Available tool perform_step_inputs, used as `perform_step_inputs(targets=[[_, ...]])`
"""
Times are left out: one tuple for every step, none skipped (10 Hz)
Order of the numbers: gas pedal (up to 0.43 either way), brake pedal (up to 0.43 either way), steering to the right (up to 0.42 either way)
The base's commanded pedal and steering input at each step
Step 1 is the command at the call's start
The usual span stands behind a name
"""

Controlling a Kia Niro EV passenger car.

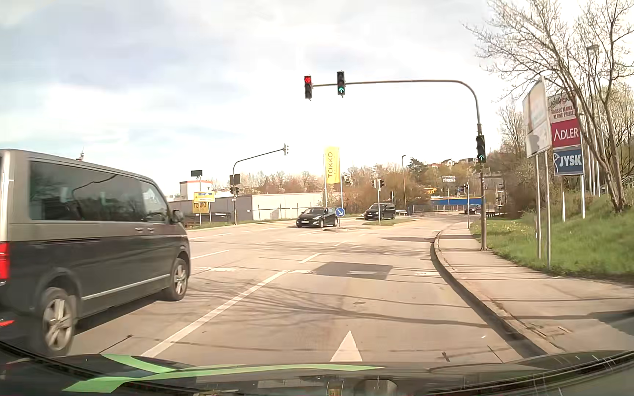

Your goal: Follow the waypoints while adhering to traffic rules and regulations

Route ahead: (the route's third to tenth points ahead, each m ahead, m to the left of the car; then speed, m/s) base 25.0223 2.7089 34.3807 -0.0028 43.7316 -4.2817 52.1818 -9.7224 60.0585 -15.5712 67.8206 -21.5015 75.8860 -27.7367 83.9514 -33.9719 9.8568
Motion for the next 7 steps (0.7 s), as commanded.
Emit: perform_step_inputs(targets=[[0.11, 0.0, 0.046], [0.11, 0.0, 0.046], [0.087, 0.0, 0.046], [0.087, 0.0, 0.046], [0.059, 0.0, 0.046], [0.008, 0.0, 0.044], [0.0, 0.0, 0.042]])
